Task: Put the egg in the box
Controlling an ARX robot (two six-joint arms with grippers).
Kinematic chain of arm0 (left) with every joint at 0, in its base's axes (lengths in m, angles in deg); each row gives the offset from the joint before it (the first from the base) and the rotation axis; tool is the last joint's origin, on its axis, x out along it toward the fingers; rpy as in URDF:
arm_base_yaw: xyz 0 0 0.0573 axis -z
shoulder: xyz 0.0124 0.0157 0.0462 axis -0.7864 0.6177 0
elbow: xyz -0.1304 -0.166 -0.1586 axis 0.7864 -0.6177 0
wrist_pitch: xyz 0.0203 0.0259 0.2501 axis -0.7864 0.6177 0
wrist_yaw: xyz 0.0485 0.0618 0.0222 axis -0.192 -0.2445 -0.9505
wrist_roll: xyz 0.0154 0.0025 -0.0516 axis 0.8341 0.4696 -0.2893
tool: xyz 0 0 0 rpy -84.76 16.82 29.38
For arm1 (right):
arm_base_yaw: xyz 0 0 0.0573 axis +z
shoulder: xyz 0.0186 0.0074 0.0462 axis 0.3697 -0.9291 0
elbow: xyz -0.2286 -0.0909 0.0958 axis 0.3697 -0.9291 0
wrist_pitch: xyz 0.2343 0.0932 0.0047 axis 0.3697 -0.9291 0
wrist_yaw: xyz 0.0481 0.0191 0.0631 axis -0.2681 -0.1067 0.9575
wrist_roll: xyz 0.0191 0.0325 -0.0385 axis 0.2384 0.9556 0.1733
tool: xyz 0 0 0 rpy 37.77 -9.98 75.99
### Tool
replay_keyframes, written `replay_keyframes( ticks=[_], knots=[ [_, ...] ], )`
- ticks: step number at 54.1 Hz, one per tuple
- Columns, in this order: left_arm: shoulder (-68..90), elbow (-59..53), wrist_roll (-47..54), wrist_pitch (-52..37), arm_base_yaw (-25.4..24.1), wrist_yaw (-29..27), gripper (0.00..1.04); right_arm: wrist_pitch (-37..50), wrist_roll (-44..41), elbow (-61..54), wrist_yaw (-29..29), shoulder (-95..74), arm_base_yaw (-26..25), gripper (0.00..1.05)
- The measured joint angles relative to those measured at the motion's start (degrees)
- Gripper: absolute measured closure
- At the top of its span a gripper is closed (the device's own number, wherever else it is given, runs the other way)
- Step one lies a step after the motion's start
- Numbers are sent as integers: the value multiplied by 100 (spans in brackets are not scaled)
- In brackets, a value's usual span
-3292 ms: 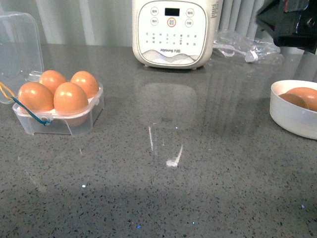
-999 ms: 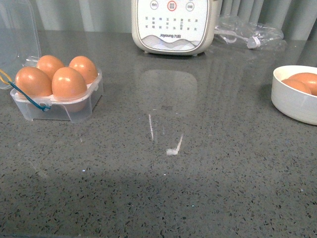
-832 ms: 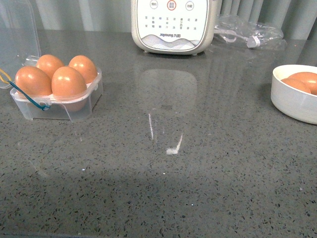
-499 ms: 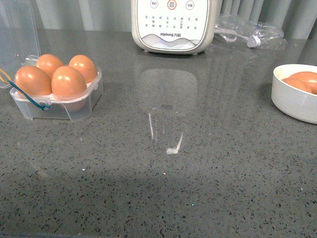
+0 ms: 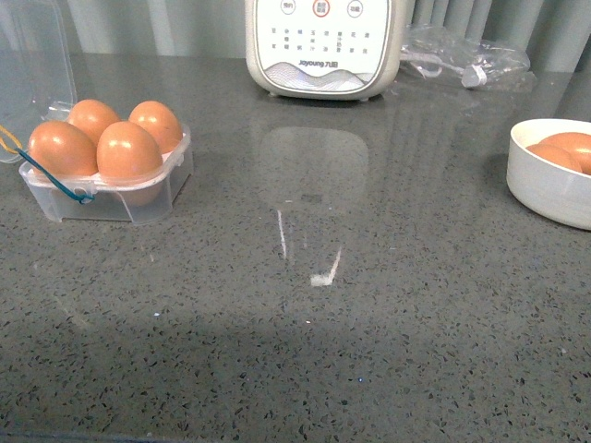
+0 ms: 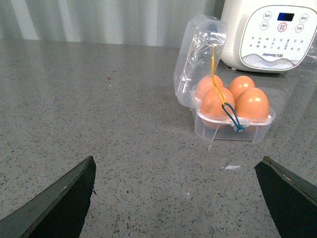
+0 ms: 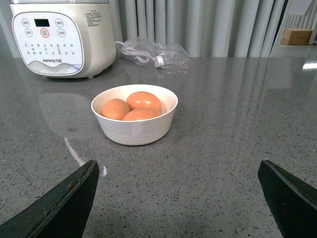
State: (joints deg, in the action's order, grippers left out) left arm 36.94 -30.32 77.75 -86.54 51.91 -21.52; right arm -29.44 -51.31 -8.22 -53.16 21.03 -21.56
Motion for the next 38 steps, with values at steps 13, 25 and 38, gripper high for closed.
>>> replay_keyframes(
  ticks=[13, 25, 38],
  knots=[
    [345, 28, -629, -227, 72, -487, 7, 0, 0, 0, 0, 0, 0, 7],
    [4153, 960, -1755, -4511, -835, -675, 7, 0, 0, 0, -2, 2, 0, 7],
    [6725, 1781, -723, -6684, -509, -758, 7, 0, 0, 0, -2, 2, 0, 7]
  ],
)
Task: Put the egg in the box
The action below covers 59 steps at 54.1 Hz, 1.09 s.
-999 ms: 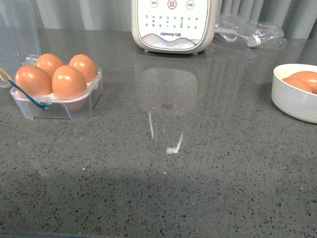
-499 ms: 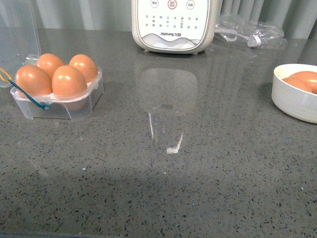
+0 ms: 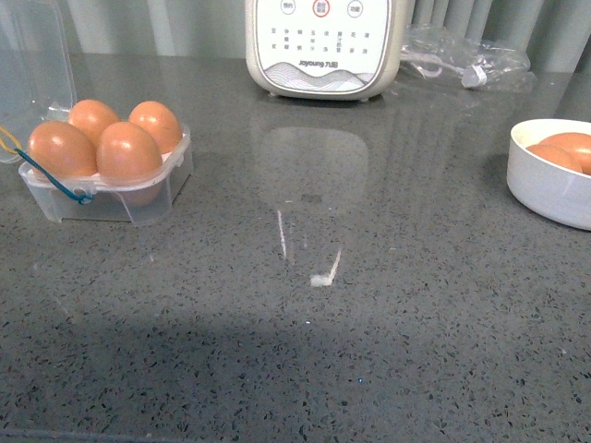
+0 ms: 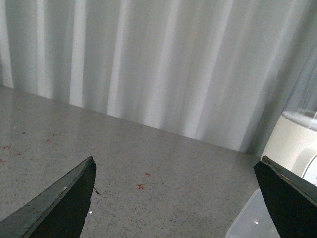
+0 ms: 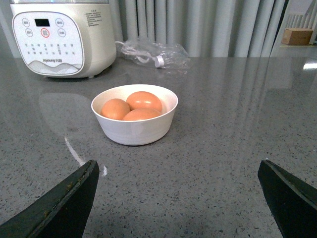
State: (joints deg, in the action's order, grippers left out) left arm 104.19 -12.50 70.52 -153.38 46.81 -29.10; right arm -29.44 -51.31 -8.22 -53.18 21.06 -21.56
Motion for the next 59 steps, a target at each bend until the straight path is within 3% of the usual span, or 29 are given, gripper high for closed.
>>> replay_keyframes(
  ticks=[8, 23, 30, 36, 48, 55, 59],
  knots=[
    [944, 557, 857, -461, 103, -46, 7, 0, 0, 0, 0, 0, -2, 7],
    [1488, 1462, 1445, 793, 297, -33, 7, 0, 0, 0, 2, 0, 0, 7],
    [1687, 1738, 1878, 1121, 560, -332, 7, 0, 0, 0, 2, 0, 0, 7],
    [1727, 1768, 2194, 1211, 780, -181, 7, 0, 0, 0, 0, 0, 0, 7],
    [1281, 1635, 1508, 1554, 564, -251, 7, 0, 0, 0, 0, 0, 0, 7],
    [507, 1331, 352, 2608, 24, 535, 7, 0, 0, 0, 2, 0, 0, 7],
    [-114, 925, 382, 3624, -133, 1661, 7, 0, 0, 0, 2, 0, 0, 7]
  ],
)
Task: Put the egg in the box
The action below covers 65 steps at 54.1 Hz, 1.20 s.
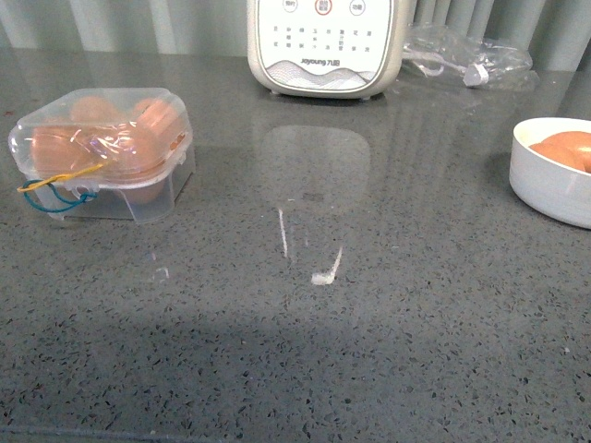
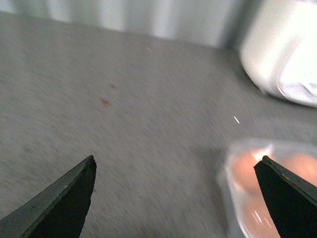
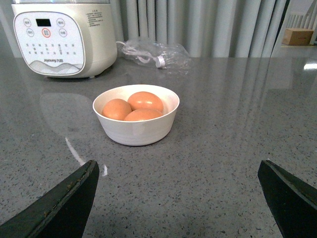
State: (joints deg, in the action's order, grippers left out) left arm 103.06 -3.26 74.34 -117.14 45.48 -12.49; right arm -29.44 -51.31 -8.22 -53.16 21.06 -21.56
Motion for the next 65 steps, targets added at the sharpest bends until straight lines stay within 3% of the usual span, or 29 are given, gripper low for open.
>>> replay_keyframes(
  ticks=[5, 12, 26, 32, 43, 49, 53, 65],
  knots=[
    [-415, -525, 636, 341, -122, 431, 7, 0, 0, 0, 0, 0, 0, 7],
    [-973, -990, 785, 413, -452, 874, 7, 0, 0, 0, -2, 0, -2, 7],
    [-1357, -1137, 750, 192, -577, 859, 8, 0, 0, 0, 7, 0, 0, 7],
    [-1508, -1558, 507, -688, -374, 76, 28, 0, 0, 0, 9, 0, -2, 7],
    [-2229, -2090, 404, -555, -22, -236, 69, 0, 0, 0, 7, 0, 0, 7],
    [-2520, -2236, 376, -407, 72, -354, 85, 0, 0, 0, 9, 0, 0, 7],
    [-2815, -2354, 365, -225, 422, -831, 101, 0, 0, 0, 9, 0, 0, 7],
    [-3442, -2553, 348, 195, 636, -892, 101, 0, 0, 0, 7, 0, 0, 7]
  ],
)
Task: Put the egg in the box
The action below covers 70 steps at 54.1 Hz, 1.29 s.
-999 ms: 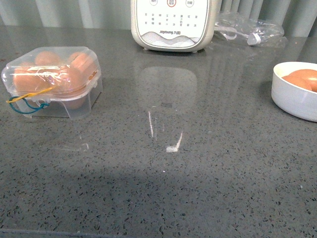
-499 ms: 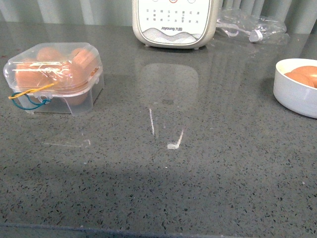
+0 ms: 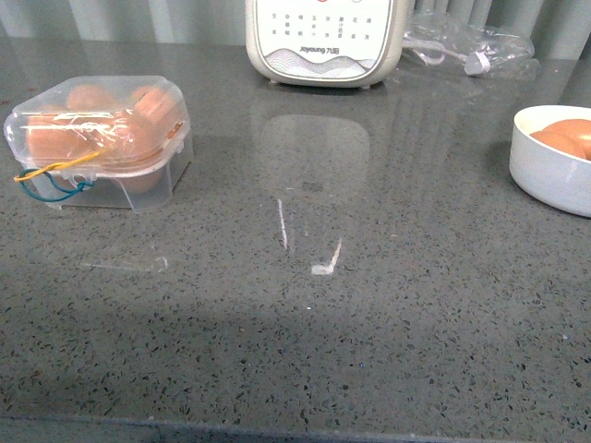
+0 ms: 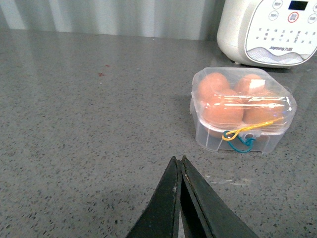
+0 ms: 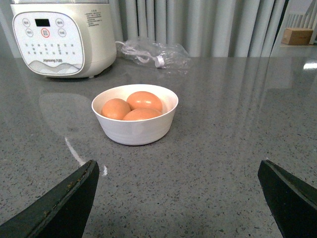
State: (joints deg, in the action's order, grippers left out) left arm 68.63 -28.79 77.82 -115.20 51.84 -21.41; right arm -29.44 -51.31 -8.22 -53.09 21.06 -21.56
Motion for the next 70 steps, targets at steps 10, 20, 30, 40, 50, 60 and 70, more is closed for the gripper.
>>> replay_keyframes(
  ticks=[10, 20, 30, 40, 50, 60, 70],
  knots=[
    [-326, -144, 2, 90, 0, -4, 101, 0, 0, 0, 2, 0, 0, 7],
    [-927, -146, 0, 575, 0, -9, 101, 0, 0, 0, 2, 0, 0, 7],
    [-1432, -146, 0, 1073, 0, -9, 101, 0, 0, 0, 2, 0, 0, 7],
    [-1832, -146, 0, 1471, 0, -9, 101, 0, 0, 0, 2, 0, 0, 7],
    [-2120, -146, 0, 1762, 2, -9, 101, 0, 0, 0, 2, 0, -2, 7],
    [-3067, -144, 0, 2798, 2, -11, 101, 0, 0, 0, -2, 0, 0, 7],
    [-3147, -144, 0, 2830, 2, -9, 101, 0, 0, 0, 0, 0, 0, 7]
  ],
)
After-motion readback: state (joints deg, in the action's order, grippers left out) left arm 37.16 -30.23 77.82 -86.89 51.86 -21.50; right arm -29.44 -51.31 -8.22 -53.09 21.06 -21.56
